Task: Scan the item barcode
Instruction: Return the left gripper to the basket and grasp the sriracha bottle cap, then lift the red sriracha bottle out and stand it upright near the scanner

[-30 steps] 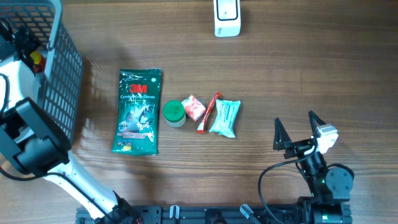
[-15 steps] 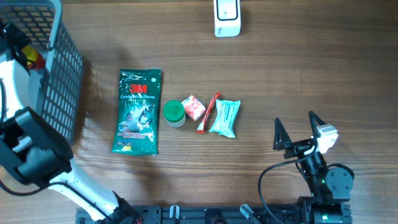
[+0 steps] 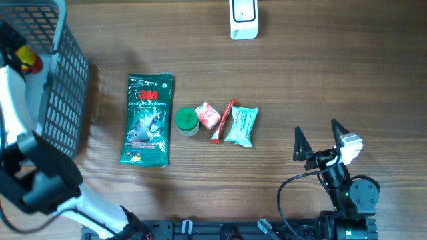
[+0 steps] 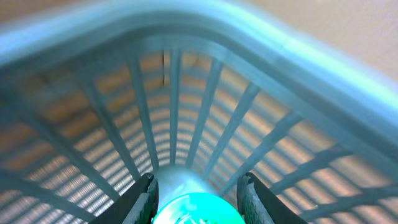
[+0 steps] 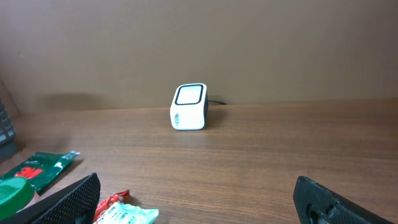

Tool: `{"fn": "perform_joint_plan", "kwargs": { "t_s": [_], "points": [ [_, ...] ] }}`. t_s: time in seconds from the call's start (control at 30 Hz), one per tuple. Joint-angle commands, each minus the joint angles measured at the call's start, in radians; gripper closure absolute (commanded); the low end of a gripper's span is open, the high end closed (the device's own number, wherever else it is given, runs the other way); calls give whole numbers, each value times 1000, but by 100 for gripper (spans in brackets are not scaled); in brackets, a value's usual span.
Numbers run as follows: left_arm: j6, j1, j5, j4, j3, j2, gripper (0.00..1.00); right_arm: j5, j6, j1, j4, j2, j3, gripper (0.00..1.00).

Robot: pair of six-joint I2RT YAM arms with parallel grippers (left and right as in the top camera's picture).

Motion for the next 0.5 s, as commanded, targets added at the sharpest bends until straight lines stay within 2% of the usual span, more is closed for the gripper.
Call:
{"fn": "perform_joint_plan", "kwargs": {
  "t_s": [0.0, 0.23, 0.47],
  "points": [
    [-42, 5, 8, -14, 10, -174, 65, 13, 11, 8, 3, -4, -1, 0],
    [-87, -48, 69, -103, 10, -382, 65, 13, 11, 8, 3, -4, -1, 0],
    [-89, -226, 69, -185, 10, -533, 65, 13, 11, 8, 3, -4, -1, 0]
  ]
}}
